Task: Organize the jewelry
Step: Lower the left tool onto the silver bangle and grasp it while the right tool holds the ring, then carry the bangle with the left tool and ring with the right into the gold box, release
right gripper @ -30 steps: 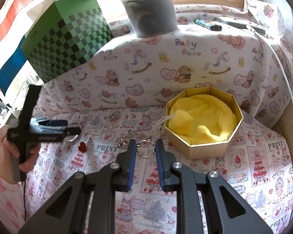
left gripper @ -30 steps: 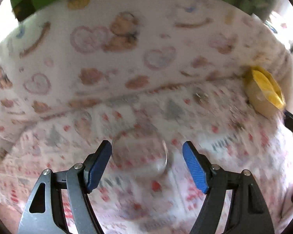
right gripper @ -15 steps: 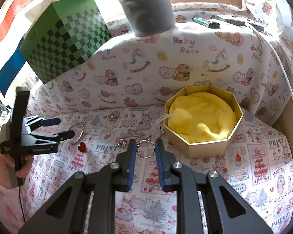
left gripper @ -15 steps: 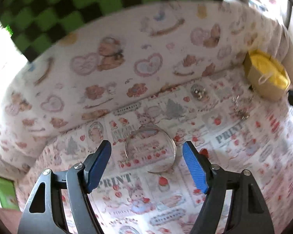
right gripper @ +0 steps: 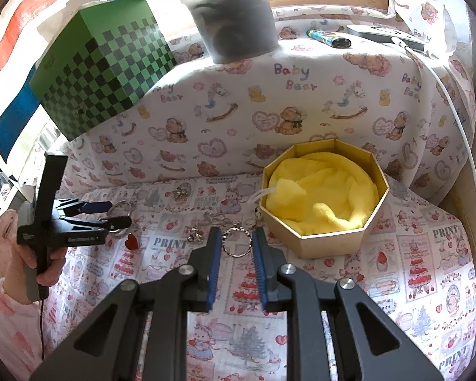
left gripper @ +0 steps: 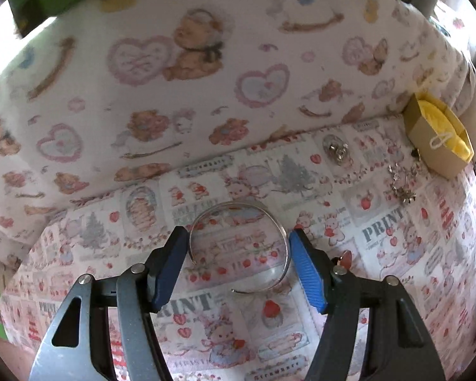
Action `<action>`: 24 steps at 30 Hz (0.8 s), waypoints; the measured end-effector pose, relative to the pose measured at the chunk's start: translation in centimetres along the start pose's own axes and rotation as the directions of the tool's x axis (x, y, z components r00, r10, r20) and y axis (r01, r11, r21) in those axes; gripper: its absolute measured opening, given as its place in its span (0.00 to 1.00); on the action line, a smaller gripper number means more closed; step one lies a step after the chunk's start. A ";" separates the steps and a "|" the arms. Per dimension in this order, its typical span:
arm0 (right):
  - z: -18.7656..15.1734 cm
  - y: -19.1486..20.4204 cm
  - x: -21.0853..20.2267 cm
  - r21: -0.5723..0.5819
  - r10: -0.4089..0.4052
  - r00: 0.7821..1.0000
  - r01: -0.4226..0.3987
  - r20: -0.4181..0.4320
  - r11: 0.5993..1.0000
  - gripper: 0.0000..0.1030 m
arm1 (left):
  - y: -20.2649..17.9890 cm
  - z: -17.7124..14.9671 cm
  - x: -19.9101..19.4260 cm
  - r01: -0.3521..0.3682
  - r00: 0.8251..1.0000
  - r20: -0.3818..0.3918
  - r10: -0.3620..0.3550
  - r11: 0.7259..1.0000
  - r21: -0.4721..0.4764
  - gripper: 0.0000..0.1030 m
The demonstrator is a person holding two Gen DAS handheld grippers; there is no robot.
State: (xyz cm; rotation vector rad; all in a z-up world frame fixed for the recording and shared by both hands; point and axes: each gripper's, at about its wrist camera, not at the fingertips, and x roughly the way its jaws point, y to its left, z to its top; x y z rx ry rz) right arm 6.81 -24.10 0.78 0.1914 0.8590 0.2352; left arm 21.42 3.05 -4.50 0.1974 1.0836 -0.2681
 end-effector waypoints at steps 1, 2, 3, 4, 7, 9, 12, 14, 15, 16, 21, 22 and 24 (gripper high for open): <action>0.0 0.0 -0.1 0.000 0.002 1.000 -0.002 0.002 1.000 0.18 | 0.2 0.0 -0.4 0.002 1.000 0.011 -0.002 1.000 -0.021 0.63; 0.0 0.0 -0.1 0.001 0.004 1.000 -0.004 0.004 1.000 0.18 | 0.5 -0.5 -1.1 0.015 1.000 0.022 -0.014 0.999 -0.046 0.63; -0.1 0.0 -0.2 0.001 0.006 1.000 -0.006 0.005 1.000 0.18 | 1.1 -1.5 -2.1 0.029 0.999 0.031 -0.026 0.997 -0.075 0.63; -0.1 0.0 -0.2 0.002 0.012 1.000 -0.012 0.007 1.000 0.18 | 1.6 -2.4 -2.3 0.030 0.999 0.033 -0.027 0.995 -0.097 0.63; -0.1 0.0 -0.2 0.004 0.018 1.000 -0.018 0.005 1.000 0.18 | 1.5 -3.4 -3.8 -0.021 0.999 0.039 0.026 0.991 -0.129 0.62; -0.1 -0.1 -0.3 0.009 0.021 1.000 -0.021 0.005 1.000 0.18 | 0.8 -4.6 -5.2 -0.011 0.997 0.069 0.021 0.991 -0.131 0.62; 0.1 -0.2 -0.9 0.012 0.036 0.999 -0.036 0.021 0.999 0.18 | 0.0 -5.9 -7.7 0.010 0.991 0.132 0.009 0.991 -0.137 0.62; 0.2 -0.3 -1.6 0.011 0.050 0.998 -0.050 0.044 0.999 0.18 | -0.3 -5.8 -9.6 0.021 0.988 0.156 0.001 0.990 -0.141 0.62; 0.4 -0.3 -2.2 0.012 0.060 0.997 -0.061 0.057 0.998 0.18 | -0.8 -6.4 -10.6 0.025 0.985 0.170 0.000 0.989 -0.146 0.62; 0.5 -0.4 -2.5 0.013 0.070 0.995 -0.071 0.066 0.997 0.18 | -1.4 -6.2 -11.4 0.032 0.983 0.185 -0.004 0.988 -0.148 0.62; 1.8 -1.6 -5.0 0.024 0.098 0.987 -0.101 0.124 0.995 0.18 | -4.9 -4.8 -15.1 0.066 0.956 0.293 -0.030 0.991 -0.115 0.62; 2.1 -1.9 -5.5 0.020 0.094 0.986 -0.098 0.135 0.995 0.18 | -5.5 -4.6 -15.7 0.070 0.950 0.309 -0.033 0.992 -0.109 0.62; 2.6 -2.6 -6.6 0.009 0.105 0.981 -0.107 0.164 0.994 0.18 | -6.7 -3.9 -17.1 0.095 0.940 0.337 -0.059 0.991 -0.092 0.62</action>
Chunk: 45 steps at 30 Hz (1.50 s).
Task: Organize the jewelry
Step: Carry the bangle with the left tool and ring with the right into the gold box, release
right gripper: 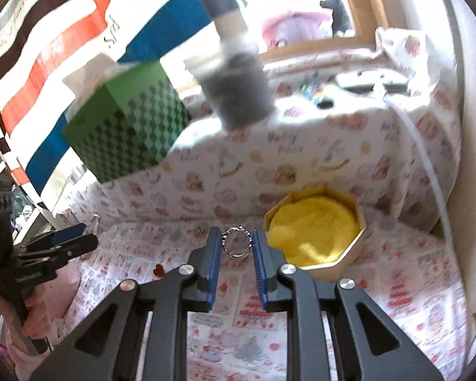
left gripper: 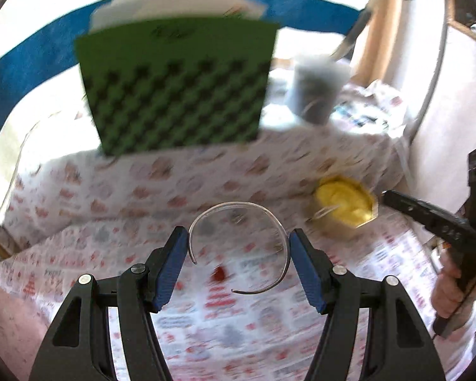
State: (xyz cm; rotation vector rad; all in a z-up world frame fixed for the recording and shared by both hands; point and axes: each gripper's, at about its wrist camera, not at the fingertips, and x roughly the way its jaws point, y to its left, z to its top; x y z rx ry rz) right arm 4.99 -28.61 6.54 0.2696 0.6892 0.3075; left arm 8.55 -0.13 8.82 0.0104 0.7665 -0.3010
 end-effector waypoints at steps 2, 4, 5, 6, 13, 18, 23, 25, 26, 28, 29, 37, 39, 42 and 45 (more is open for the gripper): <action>0.4 -0.8 -0.9 0.007 0.030 0.999 -0.030 0.035 1.000 0.18 | -1.4 0.9 -0.2 0.023 1.000 0.020 -0.023 1.000 0.010 0.62; 0.7 -2.2 -1.5 0.017 0.078 0.994 -0.079 0.071 0.997 0.18 | -3.0 1.6 0.1 0.038 0.999 0.033 -0.039 0.999 0.025 0.62; 0.9 -2.7 -1.4 0.020 0.083 0.994 -0.084 0.075 0.996 0.18 | -3.8 2.0 0.4 0.049 0.998 0.034 -0.050 0.998 0.032 0.62; 1.0 -3.4 -1.2 0.030 0.070 0.995 -0.073 0.067 0.997 0.18 | -4.7 2.4 0.7 0.060 0.998 0.030 -0.061 0.997 0.038 0.62; 1.0 -7.4 1.6 0.138 0.077 0.997 -0.076 -0.004 0.988 0.18 | -7.4 3.8 4.6 0.083 0.997 0.005 -0.083 0.997 -0.004 0.62; 0.7 -7.0 4.0 0.130 0.081 0.997 -0.077 -0.020 0.988 0.18 | -7.8 3.9 7.2 0.113 0.993 -0.030 -0.114 0.993 -0.020 0.62; 0.1 -8.6 5.4 0.178 0.012 1.000 -0.009 -0.016 0.984 0.55 | -8.8 4.1 7.9 0.134 0.991 -0.013 -0.133 0.991 0.014 0.62; 0.1 -9.7 4.8 0.216 0.019 1.000 -0.018 -0.002 0.976 0.55 | -9.3 4.4 8.3 0.145 0.989 -0.012 -0.145 0.989 0.015 0.63; 0.1 -10.1 4.3 0.231 0.023 1.000 -0.024 0.010 0.973 0.55 | -9.6 4.5 8.6 0.150 0.989 -0.013 -0.150 0.989 0.015 0.63; 0.3 -11.5 2.8 0.273 0.006 0.999 -0.019 0.050 0.962 0.55 | -10.1 4.6 9.5 0.161 0.987 -0.007 -0.161 0.987 -0.001 0.63; 0.5 -12.3 1.8 0.293 -0.016 0.997 -0.008 0.079 0.956 0.55 | -10.4 4.6 10.1 0.172 0.985 -0.004 -0.172 0.985 -0.018 0.63; 0.8 -15.8 -0.9 0.400 -0.005 0.992 -0.046 0.126 0.915 0.55 | -13.6 4.3 16.8 0.179 0.976 -0.123 -0.181 0.983 -0.023 0.63; 1.0 -15.1 -0.7 0.372 -0.009 0.993 -0.034 0.114 0.928 0.55 | -14.1 4.2 17.7 0.199 0.970 -0.135 -0.202 0.979 -0.031 0.63; 1.1 -13.5 -0.2 0.325 -0.025 0.994 -0.012 0.109 0.946 0.57 | -14.5 3.6 18.5 0.200 0.968 -0.148 -0.203 0.979 -0.036 0.63; 1.2 -12.3 -0.1 0.287 -0.027 0.993 -0.008 0.116 0.958 0.58 | -14.7 3.2 17.0 0.129 0.989 -0.075 -0.127 0.991 0.025 0.70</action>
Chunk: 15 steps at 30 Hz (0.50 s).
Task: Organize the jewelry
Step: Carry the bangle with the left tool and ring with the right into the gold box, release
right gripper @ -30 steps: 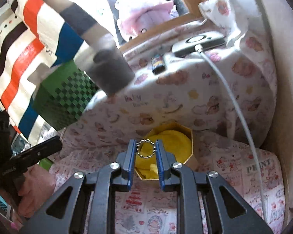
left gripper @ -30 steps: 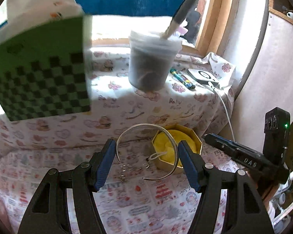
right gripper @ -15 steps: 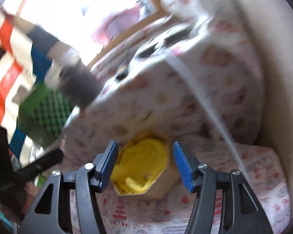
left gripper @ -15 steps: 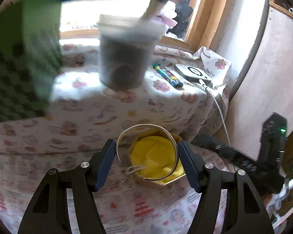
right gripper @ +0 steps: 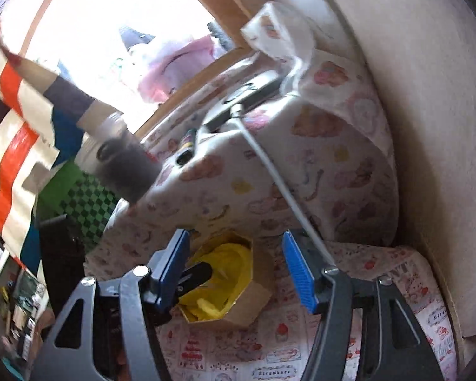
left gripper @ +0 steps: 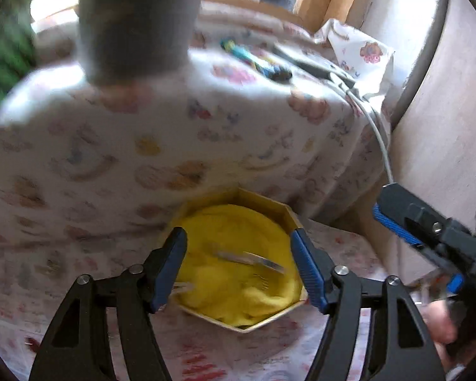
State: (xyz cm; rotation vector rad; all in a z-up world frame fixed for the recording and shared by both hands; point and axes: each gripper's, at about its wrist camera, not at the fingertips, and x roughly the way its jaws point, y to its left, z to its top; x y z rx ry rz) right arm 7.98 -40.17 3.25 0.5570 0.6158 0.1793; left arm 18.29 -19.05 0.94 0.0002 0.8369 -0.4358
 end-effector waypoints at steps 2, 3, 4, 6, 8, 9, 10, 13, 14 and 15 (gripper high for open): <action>-0.1 0.2 -0.7 -0.011 -0.021 0.999 0.021 0.026 1.000 0.60 | 0.6 -0.3 -1.6 -0.067 0.995 0.074 0.067 0.998 -0.002 0.74; -0.1 0.4 -0.9 -0.018 -0.023 0.999 0.024 0.034 1.000 0.60 | 1.1 -0.4 -2.4 -0.077 0.993 0.088 0.077 0.997 -0.014 0.74; -0.1 0.6 -1.0 -0.025 -0.025 0.999 0.026 0.038 0.999 0.61 | 1.6 -0.5 -3.2 -0.077 0.992 0.097 0.079 0.997 -0.026 0.74; -0.2 1.2 -1.4 -0.044 -0.024 0.998 0.026 0.052 0.999 0.62 | 2.6 -0.8 -5.3 -0.086 0.987 0.131 0.090 0.996 -0.037 0.74; -0.3 2.0 -1.9 -0.073 -0.016 0.998 0.021 0.062 0.997 0.64 | 3.1 -1.2 -7.7 -0.130 0.975 0.180 0.132 0.991 -0.022 0.75; -0.5 2.5 -2.0 -0.092 -0.014 0.998 0.020 0.065 0.996 0.64 | 3.2 -1.5 -9.0 -0.148 0.968 0.205 0.147 0.989 -0.013 0.75; -0.6 3.0 -2.1 -0.107 -0.012 0.998 0.019 0.067 0.994 0.65 | 3.2 -1.8 -10.4 -0.160 0.960 0.232 0.157 0.987 -0.006 0.79; -1.4 4.7 -2.4 -0.151 -0.006 0.997 0.019 0.081 0.988 0.67 | 4.0 -2.5 -14.2 -0.193 0.930 0.318 0.183 0.981 0.002 0.88; -1.8 5.2 -2.5 -0.166 0.000 0.997 0.014 0.083 0.986 0.67 | 4.0 -3.0 -15.3 -0.207 0.918 0.346 0.192 0.978 0.004 0.93; -2.3 6.0 -2.4 -0.187 0.012 0.997 0.003 0.079 0.982 0.67 | 4.0 -3.6 -16.5 -0.224 0.903 0.376 0.207 0.975 -0.001 0.95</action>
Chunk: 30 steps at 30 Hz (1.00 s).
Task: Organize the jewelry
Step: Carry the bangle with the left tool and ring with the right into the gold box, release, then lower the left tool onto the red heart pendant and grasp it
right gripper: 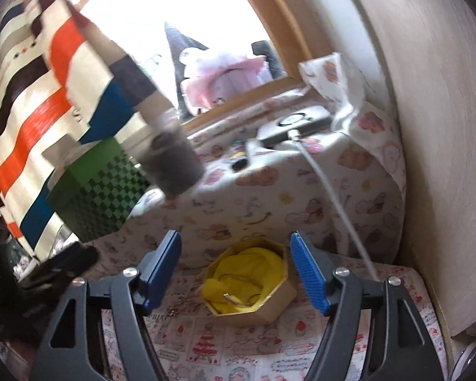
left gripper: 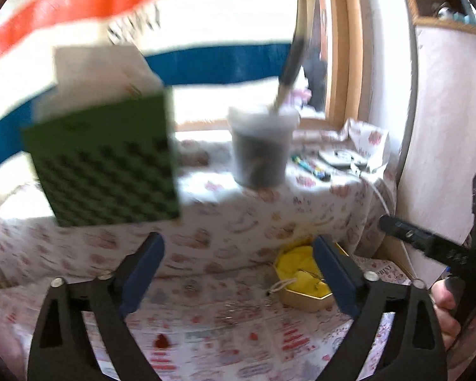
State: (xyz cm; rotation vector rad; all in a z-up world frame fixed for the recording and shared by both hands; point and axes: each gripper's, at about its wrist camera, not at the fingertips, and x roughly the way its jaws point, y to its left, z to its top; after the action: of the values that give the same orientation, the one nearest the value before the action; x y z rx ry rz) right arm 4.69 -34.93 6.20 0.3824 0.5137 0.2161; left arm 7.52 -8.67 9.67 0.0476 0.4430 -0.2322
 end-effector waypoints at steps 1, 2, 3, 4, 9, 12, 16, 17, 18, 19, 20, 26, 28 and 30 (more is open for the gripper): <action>-0.3 0.6 0.0 -0.017 0.007 1.000 -0.007 -0.001 1.000 0.67 | 0.3 -0.1 -1.0 -0.021 0.999 0.032 0.021 1.000 -0.005 0.95; -0.7 1.5 -0.1 -0.037 0.005 1.000 -0.004 0.004 0.999 0.67 | 0.7 -0.3 -2.1 -0.048 0.996 0.070 0.049 0.999 -0.018 0.96; -1.2 2.4 -0.3 -0.063 0.002 1.000 -0.001 0.009 0.998 0.67 | 1.1 -0.3 -2.8 -0.069 0.992 0.100 0.072 0.997 -0.030 0.98; -1.5 3.1 -0.5 -0.085 0.005 1.000 -0.004 0.012 0.996 0.67 | 1.6 -0.6 -3.8 -0.091 0.987 0.129 0.095 0.995 -0.034 1.00; -2.5 5.2 -1.2 -0.135 0.003 0.999 0.004 0.049 0.991 0.68 | 3.4 -1.9 -5.5 -0.143 0.975 0.167 0.147 0.989 -0.037 1.00; -2.7 5.5 -1.0 -0.142 -0.007 0.998 0.015 0.057 0.990 0.75 | 5.4 -2.8 -5.7 -0.094 0.982 0.151 0.109 0.990 -0.105 1.00; -3.4 5.4 0.6 -0.190 -0.010 1.000 0.014 0.024 0.982 0.82 | 6.7 -3.9 -4.2 -0.057 0.990 0.119 0.073 0.989 -0.135 1.00; -3.6 5.4 1.2 -0.209 -0.025 1.000 0.025 0.003 0.978 0.82 | 6.9 -4.3 -3.7 -0.057 0.991 0.113 0.073 0.989 -0.139 1.00; -3.9 5.3 1.7 -0.205 -0.055 0.998 0.053 -0.004 0.977 0.82 | 7.2 -4.6 -3.2 -0.049 0.993 0.104 0.064 0.988 -0.144 1.00; -4.0 5.2 2.0 -0.193 -0.070 0.998 0.067 -0.007 0.979 0.82 | 7.6 -5.1 -2.5 -0.044 0.994 0.089 0.058 0.987 -0.151 1.00; -4.2 5.1 2.2 -0.182 -0.067 0.998 0.064 -0.013 0.981 0.82 | 7.8 -5.4 -1.9 -0.047 0.996 0.072 0.059 0.987 -0.155 1.00; -4.9 5.9 2.8 -0.240 -0.111 0.994 0.105 -0.011 0.965 0.92 | 9.0 -7.6 1.4 -0.076 0.997 -0.026 0.073 0.985 -0.156 1.00; -5.0 5.8 2.9 -0.244 -0.141 0.990 0.138 0.005 0.960 0.96 | 9.8 -8.7 2.8 -0.068 0.994 -0.101 0.049 0.977 -0.204 1.00; -5.1 5.5 3.2 -0.240 -0.170 0.985 0.166 0.004 0.956 0.96 | 10.4 -9.5 4.2 -0.042 0.983 -0.185 -0.004 0.969 -0.245 1.00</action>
State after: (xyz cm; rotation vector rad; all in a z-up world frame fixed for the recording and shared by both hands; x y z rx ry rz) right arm 4.21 -27.43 2.98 0.0998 0.5266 0.1150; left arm 9.67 1.49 -0.76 -0.1738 0.6532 -0.1522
